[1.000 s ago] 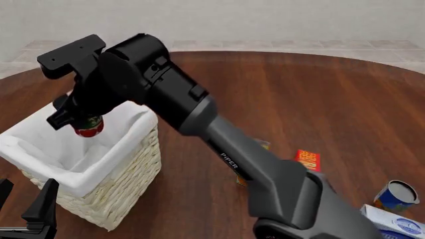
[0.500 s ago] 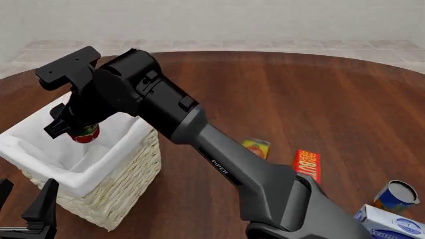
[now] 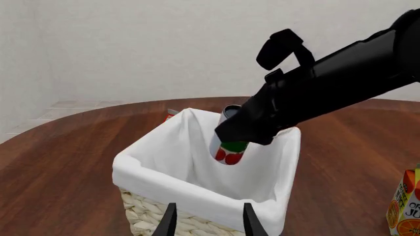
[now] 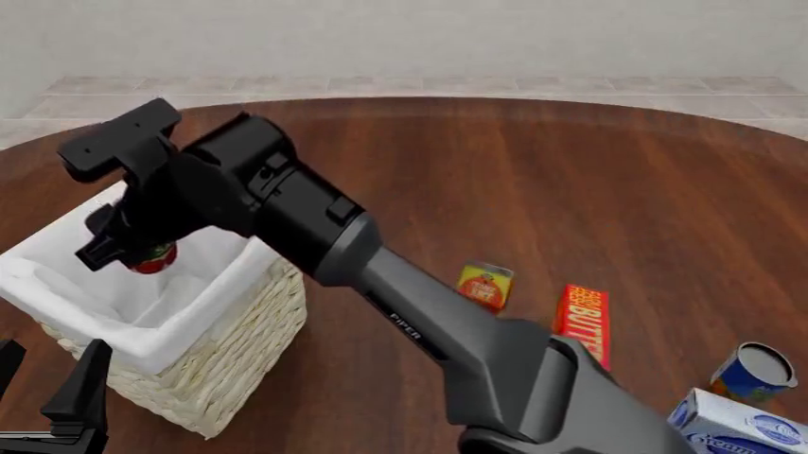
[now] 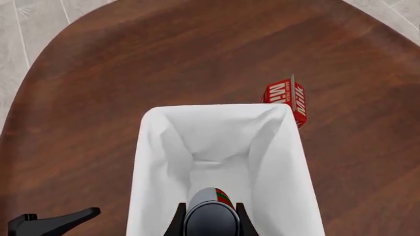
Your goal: Pick up the tomato sauce, and put it in the basket.
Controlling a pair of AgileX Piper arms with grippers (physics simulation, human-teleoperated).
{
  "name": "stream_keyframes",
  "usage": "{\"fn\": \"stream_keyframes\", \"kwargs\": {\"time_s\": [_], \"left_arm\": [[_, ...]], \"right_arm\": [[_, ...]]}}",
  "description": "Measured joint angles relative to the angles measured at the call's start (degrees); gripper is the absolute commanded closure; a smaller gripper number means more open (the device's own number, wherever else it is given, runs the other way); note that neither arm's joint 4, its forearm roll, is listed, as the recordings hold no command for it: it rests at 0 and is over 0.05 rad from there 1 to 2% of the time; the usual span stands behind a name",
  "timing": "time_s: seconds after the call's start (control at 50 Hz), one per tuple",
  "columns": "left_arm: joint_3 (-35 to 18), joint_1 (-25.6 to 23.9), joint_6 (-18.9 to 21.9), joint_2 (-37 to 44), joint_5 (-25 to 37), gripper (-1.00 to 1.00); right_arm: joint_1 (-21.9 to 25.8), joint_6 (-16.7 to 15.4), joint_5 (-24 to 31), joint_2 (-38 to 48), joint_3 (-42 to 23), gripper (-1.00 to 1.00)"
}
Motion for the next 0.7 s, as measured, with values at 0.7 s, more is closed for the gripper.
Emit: {"fn": "stream_keyframes", "kwargs": {"time_s": [0.7], "left_arm": [[0.0, 0.0, 0.0, 0.0, 0.0, -1.0]], "right_arm": [[-1.56, 0.27, -1.84, 4.14, -0.02, 1.0]]}}
